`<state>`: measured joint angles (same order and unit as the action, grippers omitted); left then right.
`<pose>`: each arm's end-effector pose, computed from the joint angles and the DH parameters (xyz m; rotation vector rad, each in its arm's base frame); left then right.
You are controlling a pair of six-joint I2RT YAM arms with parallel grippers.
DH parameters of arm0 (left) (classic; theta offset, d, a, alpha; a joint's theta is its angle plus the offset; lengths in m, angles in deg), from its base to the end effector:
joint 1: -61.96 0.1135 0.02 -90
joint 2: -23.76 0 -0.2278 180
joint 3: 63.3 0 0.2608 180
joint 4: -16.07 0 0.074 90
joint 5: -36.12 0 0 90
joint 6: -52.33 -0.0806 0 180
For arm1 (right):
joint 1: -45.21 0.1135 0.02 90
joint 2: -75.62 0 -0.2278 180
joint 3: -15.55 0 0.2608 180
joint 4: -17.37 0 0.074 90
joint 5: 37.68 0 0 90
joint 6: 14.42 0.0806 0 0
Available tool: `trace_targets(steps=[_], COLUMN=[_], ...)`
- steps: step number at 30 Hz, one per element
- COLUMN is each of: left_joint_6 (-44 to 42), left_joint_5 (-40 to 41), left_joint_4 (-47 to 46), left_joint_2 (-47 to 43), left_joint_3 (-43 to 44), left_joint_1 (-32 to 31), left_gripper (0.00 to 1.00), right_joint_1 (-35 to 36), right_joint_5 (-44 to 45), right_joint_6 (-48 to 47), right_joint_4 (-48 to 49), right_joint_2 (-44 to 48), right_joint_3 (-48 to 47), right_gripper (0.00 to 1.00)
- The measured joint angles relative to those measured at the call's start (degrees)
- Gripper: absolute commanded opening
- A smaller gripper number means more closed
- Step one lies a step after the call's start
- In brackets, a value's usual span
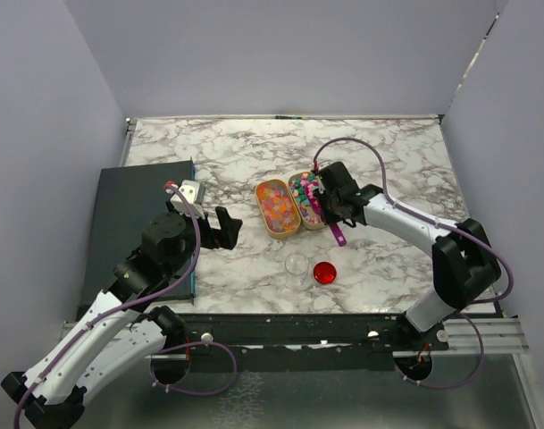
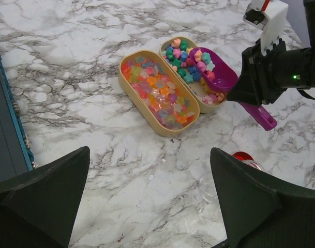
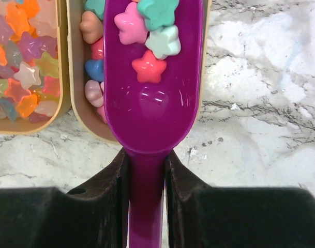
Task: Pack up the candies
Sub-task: Scoop the fake candies from the storage box.
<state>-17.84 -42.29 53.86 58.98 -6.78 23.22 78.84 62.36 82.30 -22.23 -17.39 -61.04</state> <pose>0.1845 -0.1273 0.2962 0.1682 1.8776 -0.5204 0.3141 0.1920 0.1401 -0.5219 2.4727 0.0579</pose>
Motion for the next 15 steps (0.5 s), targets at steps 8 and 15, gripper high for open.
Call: trace_targets(steps=[8, 15], left_joint_6=[0.0, 0.0], left_joint_5=[0.0, 0.0], left_joint_4=[0.0, 0.0], left_joint_2=[0.3, 0.6], left_joint_3=[0.0, 0.0], left_joint_1=[0.0, 0.0], left_gripper=[0.99, 0.99], right_joint_1=[0.0, 0.2], right_joint_5=[-0.5, -4.0], right_joint_6=[-3.8, -7.8], right_joint_4=[4.4, 5.7], right_joint_2=[8.9, 19.4], right_joint_3=[6.3, 9.8], right_gripper=[0.01, 0.01])
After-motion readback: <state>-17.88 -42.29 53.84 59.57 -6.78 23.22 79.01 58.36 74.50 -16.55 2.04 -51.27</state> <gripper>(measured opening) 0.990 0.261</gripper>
